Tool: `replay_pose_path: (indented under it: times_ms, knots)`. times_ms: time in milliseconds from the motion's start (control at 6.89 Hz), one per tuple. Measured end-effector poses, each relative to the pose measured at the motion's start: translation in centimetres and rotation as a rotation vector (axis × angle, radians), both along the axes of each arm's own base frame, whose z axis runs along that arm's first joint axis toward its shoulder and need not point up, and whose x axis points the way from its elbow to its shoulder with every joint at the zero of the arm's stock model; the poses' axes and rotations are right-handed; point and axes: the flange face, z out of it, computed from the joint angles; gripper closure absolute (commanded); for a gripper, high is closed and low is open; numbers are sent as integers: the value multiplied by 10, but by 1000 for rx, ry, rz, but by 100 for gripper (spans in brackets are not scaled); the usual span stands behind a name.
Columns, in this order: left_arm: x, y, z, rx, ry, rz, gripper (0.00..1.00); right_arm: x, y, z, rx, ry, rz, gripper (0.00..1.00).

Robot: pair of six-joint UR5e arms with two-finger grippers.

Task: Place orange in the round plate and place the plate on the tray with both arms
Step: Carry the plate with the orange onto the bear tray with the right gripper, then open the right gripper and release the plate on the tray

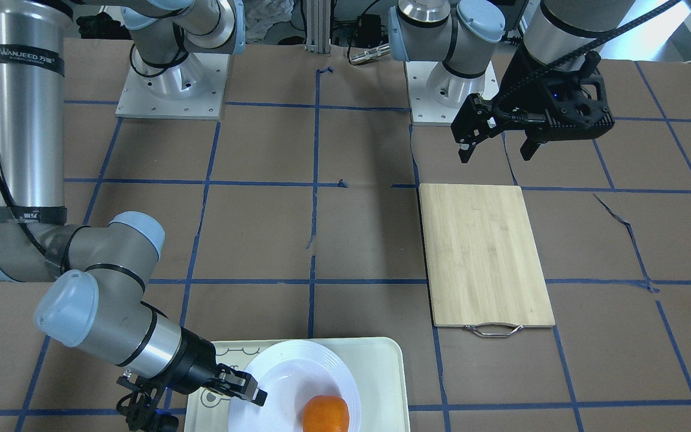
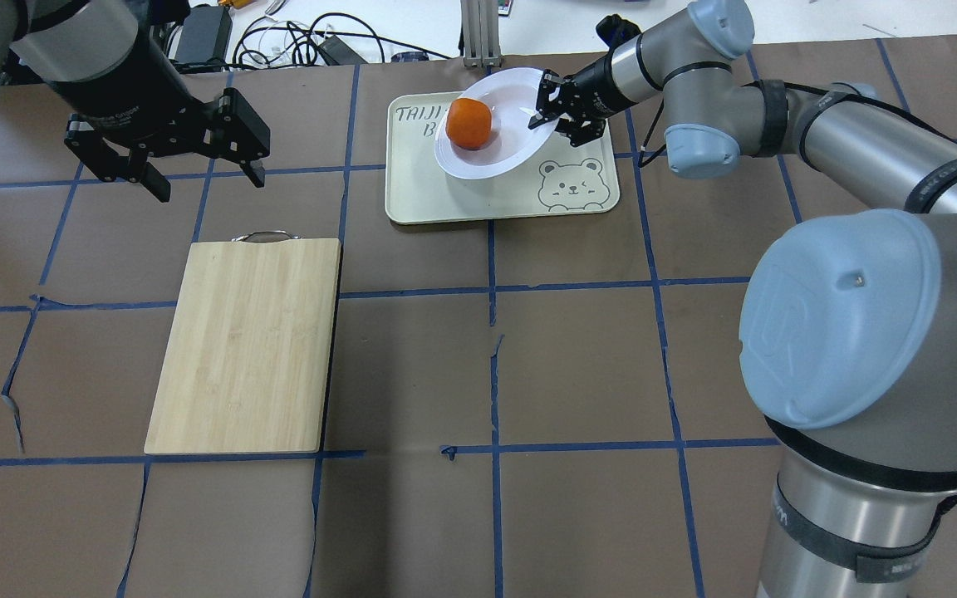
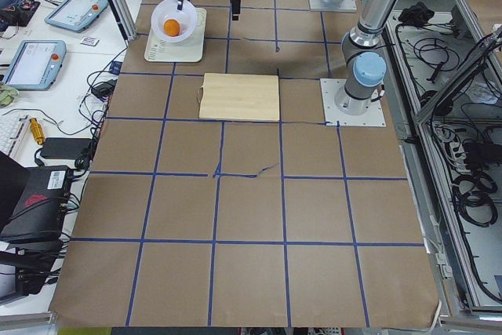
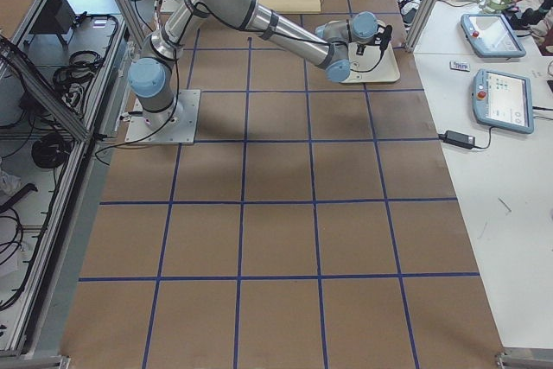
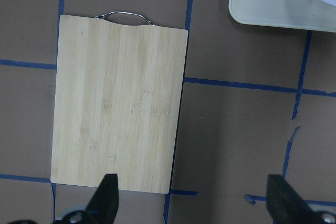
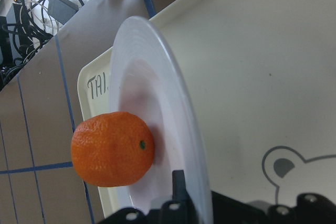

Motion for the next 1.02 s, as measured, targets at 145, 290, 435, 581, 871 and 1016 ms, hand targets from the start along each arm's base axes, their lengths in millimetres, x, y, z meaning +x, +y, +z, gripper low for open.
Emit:
replay_pose_path:
  times_ms: [145,290,435,581,871,1016]
  knots:
    - [0,0,0,0,0,0,0,-1,0,-7,13,4,-6,16]
    - [1,0,0,-1,0,1,0,-2,1,-9,26,6,-18,0]
    - [0,0,0,-1,0,2,0,-7,0,-7,24,23,-32,0]
    - [0,0,0,-1,0,2,0,-19,-4,-2,2,81,-46,0]
    - [0,0,0,-1,0,2,0,-54,-7,23,-62,272,-26,0]
    - [1,0,0,-1,0,2,0,-69,-2,47,-24,375,-16,0]
